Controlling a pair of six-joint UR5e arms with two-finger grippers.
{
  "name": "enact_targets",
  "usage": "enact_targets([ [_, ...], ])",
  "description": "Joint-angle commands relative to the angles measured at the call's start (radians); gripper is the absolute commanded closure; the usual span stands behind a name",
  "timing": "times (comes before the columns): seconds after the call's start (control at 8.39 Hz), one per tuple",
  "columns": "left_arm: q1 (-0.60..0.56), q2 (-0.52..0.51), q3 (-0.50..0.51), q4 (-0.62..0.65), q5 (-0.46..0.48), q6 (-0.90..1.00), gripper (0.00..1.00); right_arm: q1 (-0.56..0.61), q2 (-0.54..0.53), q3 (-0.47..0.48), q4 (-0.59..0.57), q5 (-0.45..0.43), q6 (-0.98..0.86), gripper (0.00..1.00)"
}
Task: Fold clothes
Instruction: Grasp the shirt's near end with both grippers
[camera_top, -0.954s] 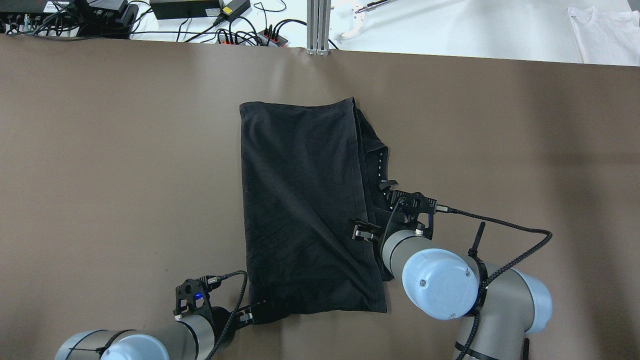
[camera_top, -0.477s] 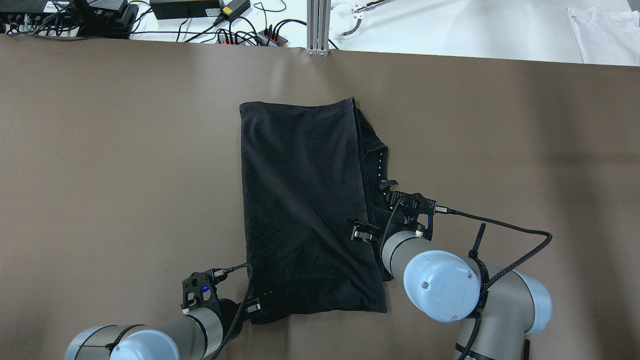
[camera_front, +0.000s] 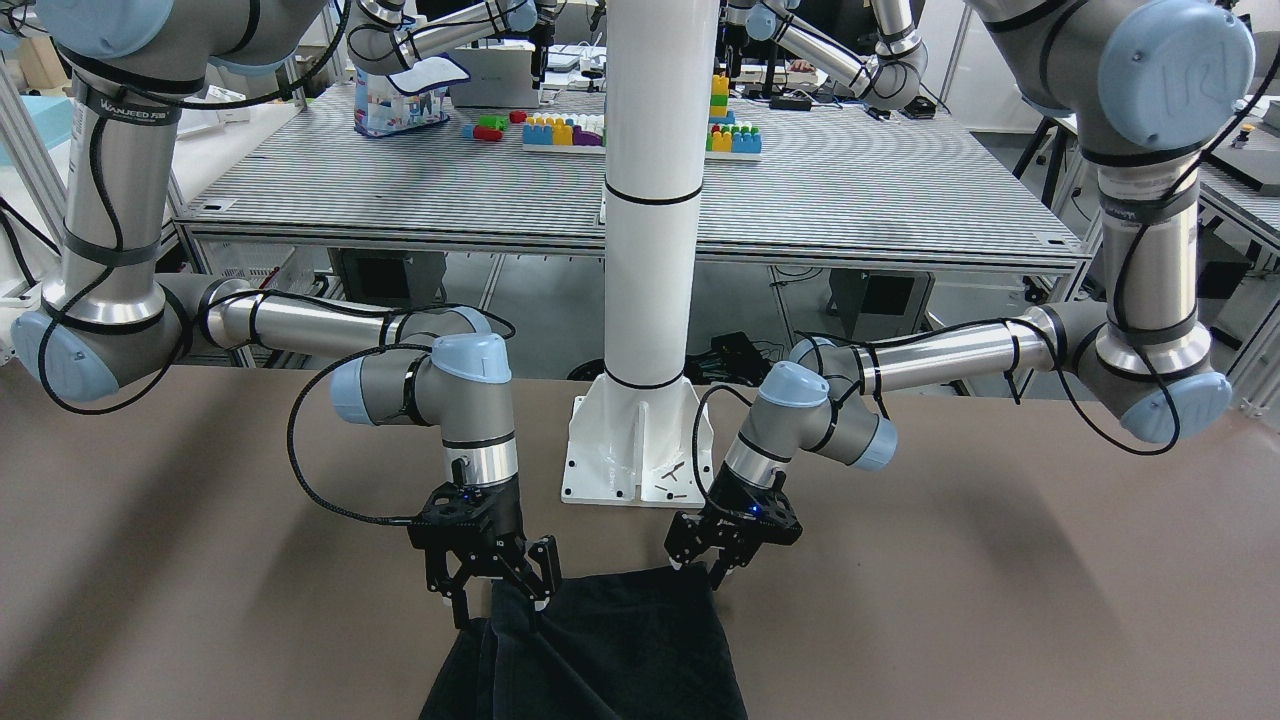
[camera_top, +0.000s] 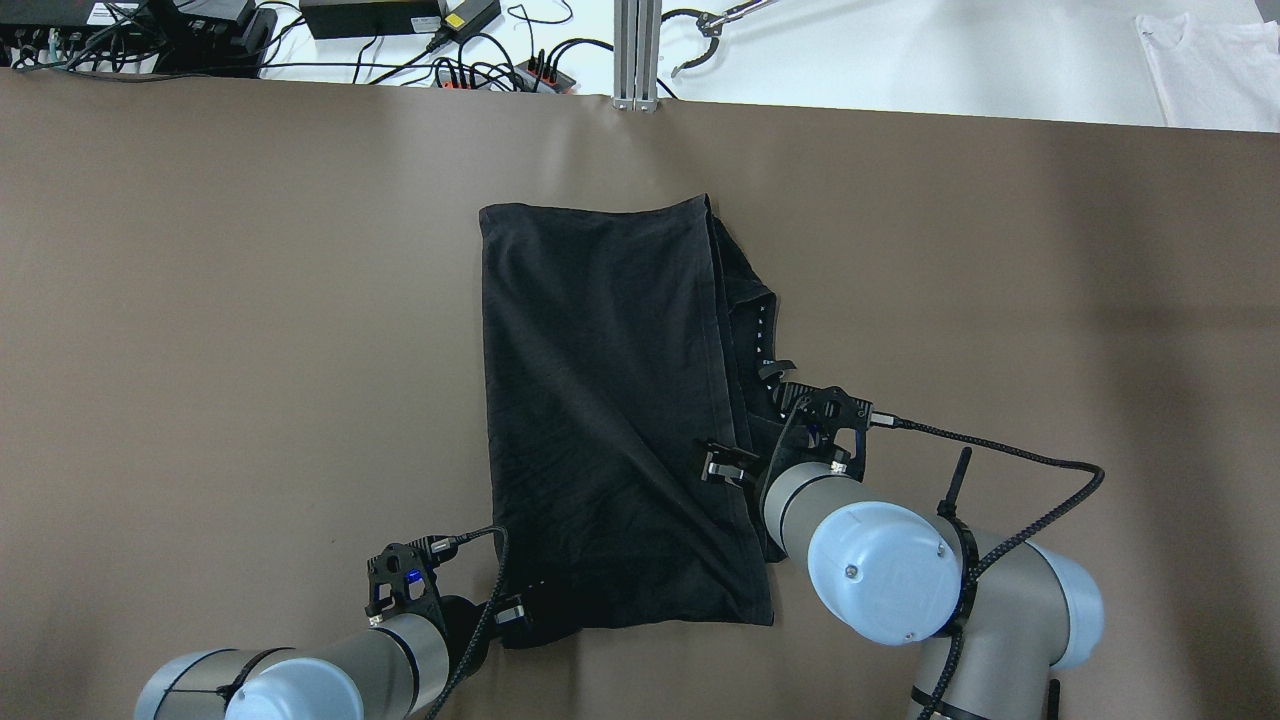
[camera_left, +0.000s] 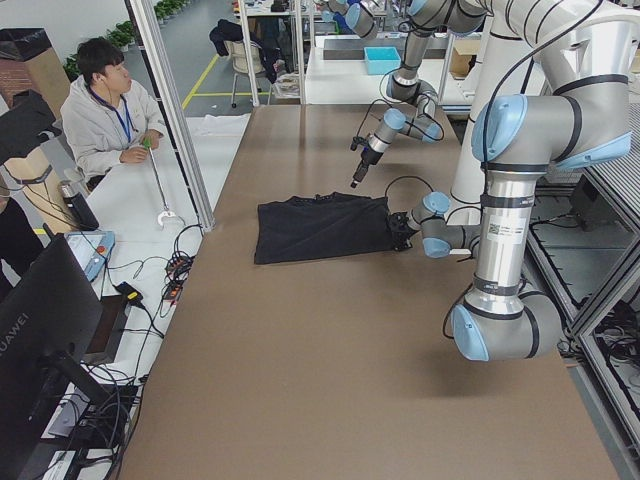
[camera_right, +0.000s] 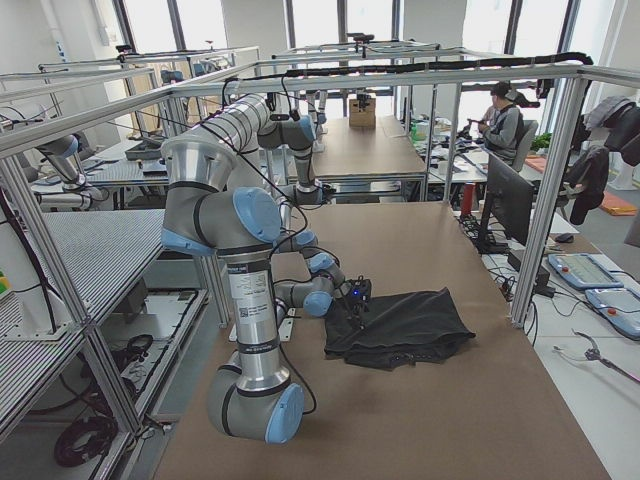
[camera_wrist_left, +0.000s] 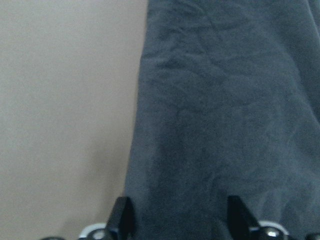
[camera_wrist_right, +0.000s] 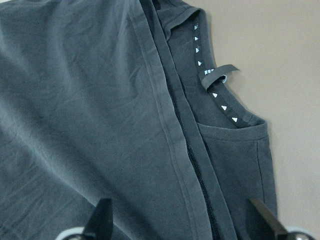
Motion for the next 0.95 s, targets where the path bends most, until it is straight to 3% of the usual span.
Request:
enact_targets([
  [0.0, -0.004, -0.008, -0.002, 0.0, -0.001, 0.0, 1.0, 0.0, 0.0, 0.0, 0.001, 0.0, 0.0, 0.06],
  [0.6, -0.028, 0.005, -0.018, -0.003, -0.01, 0.017, 1.0, -0.002, -0.015, 0.0, -0.006, 0.0, 0.003, 0.06],
  [0.83, -0.038, 0.034, -0.03, -0.004, -0.013, 0.025, 1.0, -0.022, -0.068, 0.001, -0.016, 0.0, 0.085, 0.07],
])
